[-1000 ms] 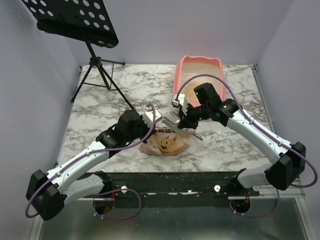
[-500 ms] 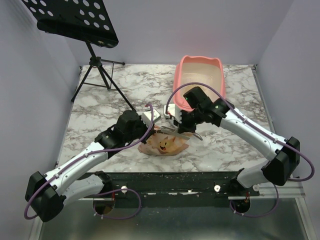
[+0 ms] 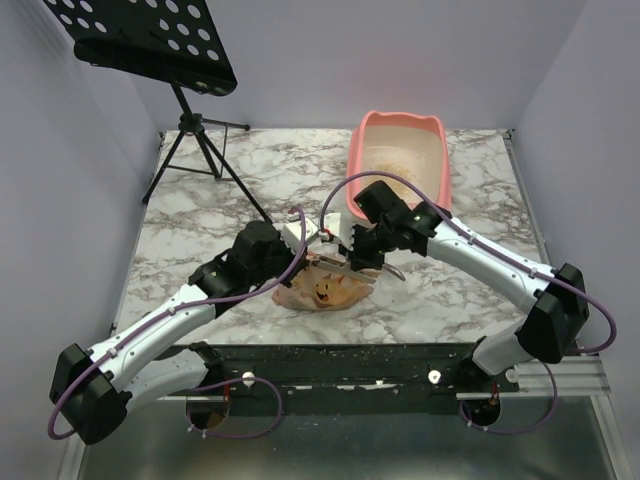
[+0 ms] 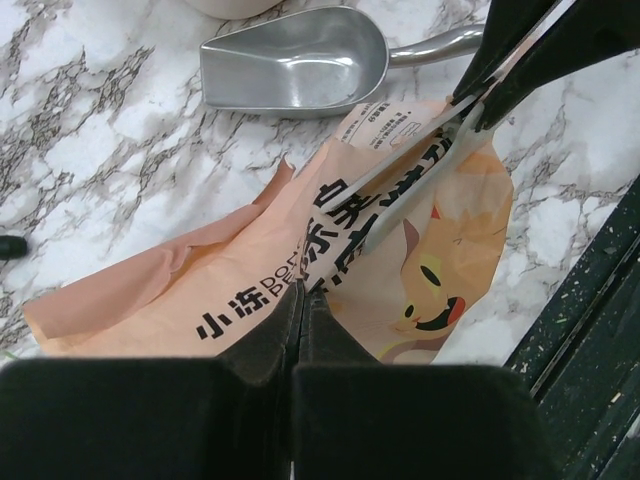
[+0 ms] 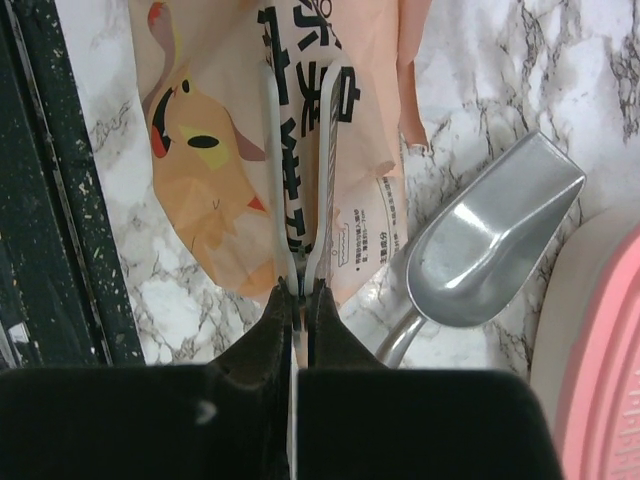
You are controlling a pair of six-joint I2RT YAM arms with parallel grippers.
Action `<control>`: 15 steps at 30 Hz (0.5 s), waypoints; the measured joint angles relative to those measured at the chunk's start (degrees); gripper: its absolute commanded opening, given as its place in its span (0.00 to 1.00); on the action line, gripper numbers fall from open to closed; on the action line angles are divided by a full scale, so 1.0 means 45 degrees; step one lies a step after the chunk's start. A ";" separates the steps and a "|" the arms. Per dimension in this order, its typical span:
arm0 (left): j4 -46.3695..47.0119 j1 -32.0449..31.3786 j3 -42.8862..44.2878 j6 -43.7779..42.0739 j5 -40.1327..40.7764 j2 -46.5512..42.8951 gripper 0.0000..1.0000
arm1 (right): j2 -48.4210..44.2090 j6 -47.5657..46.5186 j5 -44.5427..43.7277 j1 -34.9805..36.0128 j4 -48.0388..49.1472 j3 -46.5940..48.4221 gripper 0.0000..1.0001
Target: Fill the litter box with clean litter
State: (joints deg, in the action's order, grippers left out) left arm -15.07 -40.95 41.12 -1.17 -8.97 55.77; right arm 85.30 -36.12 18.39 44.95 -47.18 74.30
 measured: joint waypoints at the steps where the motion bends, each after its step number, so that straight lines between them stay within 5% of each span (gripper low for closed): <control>1: -0.0010 0.0000 0.0000 0.0000 0.0005 0.0000 0.00 | 0.0107 0.0151 -0.0044 0.0005 0.0097 -0.0034 0.14; 15: -0.0102 0.0131 0.0000 0.0107 0.0418 -0.0073 0.00 | 0.0248 0.1705 -0.0316 0.0078 0.1234 -0.0986 0.63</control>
State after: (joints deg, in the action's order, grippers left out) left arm -15.53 -40.36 41.12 -0.69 -7.09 55.44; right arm 86.41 -28.45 16.97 45.30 -41.63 69.87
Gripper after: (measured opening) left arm 0.008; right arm 0.540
